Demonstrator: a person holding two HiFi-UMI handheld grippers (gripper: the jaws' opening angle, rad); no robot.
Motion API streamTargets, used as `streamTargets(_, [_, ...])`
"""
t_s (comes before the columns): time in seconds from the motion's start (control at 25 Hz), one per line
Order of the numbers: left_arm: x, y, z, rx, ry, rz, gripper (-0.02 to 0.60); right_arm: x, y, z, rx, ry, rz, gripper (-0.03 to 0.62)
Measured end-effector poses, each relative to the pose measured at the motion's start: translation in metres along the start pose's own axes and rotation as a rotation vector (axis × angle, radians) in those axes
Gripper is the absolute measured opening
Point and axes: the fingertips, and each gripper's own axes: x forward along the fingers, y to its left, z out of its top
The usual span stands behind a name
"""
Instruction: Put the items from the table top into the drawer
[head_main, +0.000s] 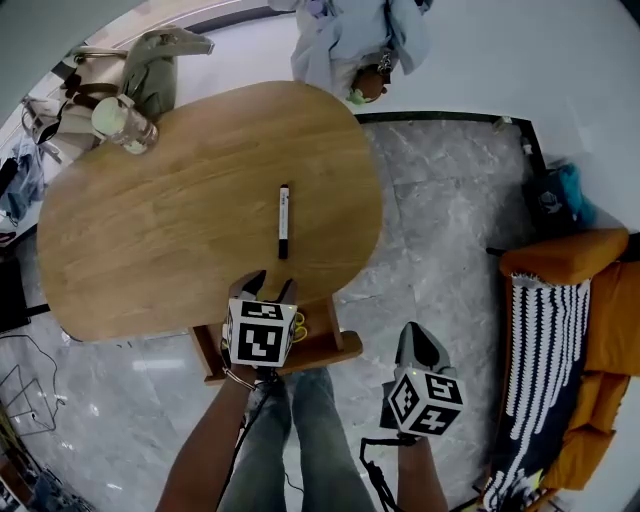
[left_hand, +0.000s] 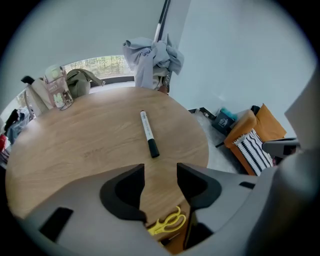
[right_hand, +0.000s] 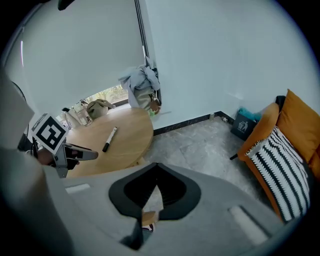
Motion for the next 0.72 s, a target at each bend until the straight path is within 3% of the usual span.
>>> streamTargets(0.32, [0.031, 0.019, 0.038, -0.024, 0.016, 0.051, 0.202, 0.027, -0.022, 0.023, 0.007, 0.024, -0.009, 0.005])
streamTargets(0.56, [0.054, 0.024, 0.07, 0.031, 0.007, 0.087, 0.193, 0.044, -0.034, 0.03, 0.01, 0.048, -0.013, 0.005])
streamTargets(0.72, [0.065, 0.026, 0.081, 0.026, 0.021, 0.1, 0.172, 0.052, -0.039, 0.034, 0.01, 0.058, -0.016, 0.005])
